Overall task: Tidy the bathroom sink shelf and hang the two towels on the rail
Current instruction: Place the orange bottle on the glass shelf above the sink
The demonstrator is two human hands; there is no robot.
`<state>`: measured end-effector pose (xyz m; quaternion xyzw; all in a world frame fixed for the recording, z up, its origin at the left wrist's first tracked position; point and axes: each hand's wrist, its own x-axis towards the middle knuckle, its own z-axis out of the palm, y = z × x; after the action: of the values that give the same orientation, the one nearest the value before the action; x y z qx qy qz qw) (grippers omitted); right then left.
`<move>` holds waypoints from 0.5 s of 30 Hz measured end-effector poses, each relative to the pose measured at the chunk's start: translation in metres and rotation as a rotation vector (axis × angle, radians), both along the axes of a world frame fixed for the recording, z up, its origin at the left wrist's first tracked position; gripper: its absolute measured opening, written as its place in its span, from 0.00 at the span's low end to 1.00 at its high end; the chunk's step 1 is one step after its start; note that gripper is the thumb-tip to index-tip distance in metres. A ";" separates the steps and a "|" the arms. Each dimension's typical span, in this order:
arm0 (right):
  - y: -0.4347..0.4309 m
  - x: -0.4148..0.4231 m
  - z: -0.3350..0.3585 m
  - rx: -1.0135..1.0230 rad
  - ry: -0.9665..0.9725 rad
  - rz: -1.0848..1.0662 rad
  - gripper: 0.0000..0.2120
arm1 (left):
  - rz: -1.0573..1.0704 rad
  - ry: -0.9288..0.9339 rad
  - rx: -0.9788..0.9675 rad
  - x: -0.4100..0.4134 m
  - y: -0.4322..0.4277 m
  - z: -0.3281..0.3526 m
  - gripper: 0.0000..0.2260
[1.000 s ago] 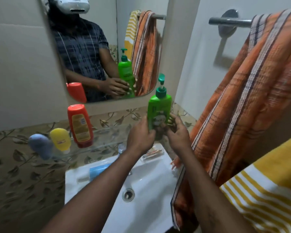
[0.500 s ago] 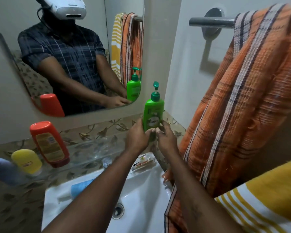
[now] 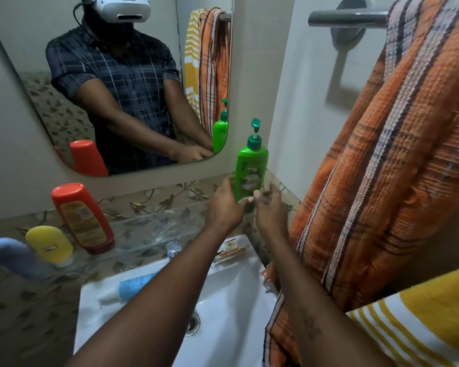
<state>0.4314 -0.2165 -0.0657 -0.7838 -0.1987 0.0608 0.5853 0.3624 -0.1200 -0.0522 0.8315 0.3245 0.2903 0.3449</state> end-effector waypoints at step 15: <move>-0.002 -0.126 -0.091 -0.082 -0.108 0.320 0.05 | 0.045 0.015 0.039 -0.161 -0.014 -0.105 0.05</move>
<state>0.3049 -0.2189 -0.1562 -0.7674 -0.3496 0.1191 0.5241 0.2010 -0.1343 -0.1569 0.8329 0.3400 0.2979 0.3193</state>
